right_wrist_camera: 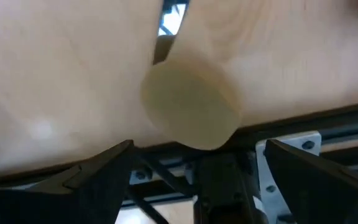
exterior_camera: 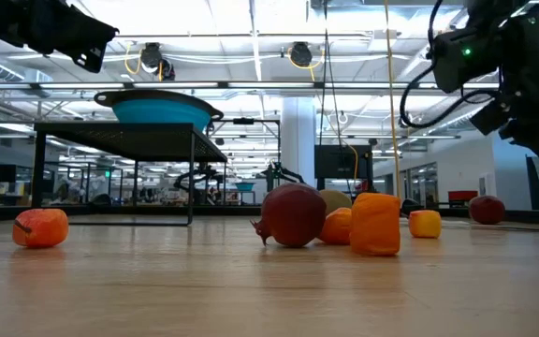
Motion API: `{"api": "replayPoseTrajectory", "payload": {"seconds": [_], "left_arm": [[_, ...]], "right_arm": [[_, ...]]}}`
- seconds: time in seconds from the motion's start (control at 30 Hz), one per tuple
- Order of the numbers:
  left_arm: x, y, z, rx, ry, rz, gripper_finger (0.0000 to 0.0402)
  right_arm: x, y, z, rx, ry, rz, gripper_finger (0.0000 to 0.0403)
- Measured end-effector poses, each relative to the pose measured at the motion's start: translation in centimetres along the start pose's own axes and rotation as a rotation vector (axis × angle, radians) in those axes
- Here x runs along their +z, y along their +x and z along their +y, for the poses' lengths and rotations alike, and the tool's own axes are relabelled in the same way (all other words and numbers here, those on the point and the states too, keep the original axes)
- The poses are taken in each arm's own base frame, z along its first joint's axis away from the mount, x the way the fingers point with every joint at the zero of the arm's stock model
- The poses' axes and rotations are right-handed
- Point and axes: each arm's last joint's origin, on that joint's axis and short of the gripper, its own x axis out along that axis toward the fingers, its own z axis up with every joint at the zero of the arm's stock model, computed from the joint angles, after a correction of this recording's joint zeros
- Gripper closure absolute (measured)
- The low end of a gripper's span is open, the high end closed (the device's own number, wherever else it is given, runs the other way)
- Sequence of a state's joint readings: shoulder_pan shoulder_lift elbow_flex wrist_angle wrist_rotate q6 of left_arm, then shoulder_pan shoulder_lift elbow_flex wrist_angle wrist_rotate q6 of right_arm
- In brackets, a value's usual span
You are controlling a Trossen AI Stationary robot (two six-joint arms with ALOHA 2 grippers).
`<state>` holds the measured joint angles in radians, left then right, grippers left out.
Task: Pick & Place Fruit
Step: Put the brown kiwi into the blue strainer bowl on the shelf
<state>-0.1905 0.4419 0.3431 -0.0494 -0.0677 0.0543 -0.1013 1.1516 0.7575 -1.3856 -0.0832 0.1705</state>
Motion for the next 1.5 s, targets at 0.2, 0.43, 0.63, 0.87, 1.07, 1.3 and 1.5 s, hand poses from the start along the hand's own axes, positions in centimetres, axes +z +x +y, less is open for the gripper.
{"api": "replayPoseTrajectory", "payload": {"seconds": [0.2,0.43,0.63,0.87,1.07,1.3,1.5], "left_arm": [[0.0,0.0,0.0,0.0,0.0,0.0,0.0391],[0.0,0.0,0.0,-0.014,0.0,-0.001,0.0388],[0.0,0.0,-0.1,-0.026,0.0,-0.001,0.04],[0.0,0.0,-0.1,-0.025,0.0,-0.002,0.0387],[0.0,0.0,-0.1,-0.025,0.0,-0.002,0.0383],[0.0,0.0,-0.1,-0.025,0.0,-0.002,0.0382],[0.0,0.0,-0.1,-0.025,0.001,-0.002,0.0382]], "right_arm": [[0.1,0.4,-0.1,-0.032,0.024,-0.01,0.0046],[0.6,0.5,0.0,-0.026,-0.007,-0.039,0.0046],[1.0,1.8,-0.1,-0.036,-0.023,0.041,0.0046],[1.9,3.2,0.0,-0.057,-0.012,0.153,0.0046],[2.2,3.6,0.0,-0.063,-0.01,0.186,0.0046],[2.1,3.5,0.0,-0.06,-0.013,0.174,0.0046],[2.1,3.5,0.0,-0.06,-0.013,0.173,0.0046]]}}
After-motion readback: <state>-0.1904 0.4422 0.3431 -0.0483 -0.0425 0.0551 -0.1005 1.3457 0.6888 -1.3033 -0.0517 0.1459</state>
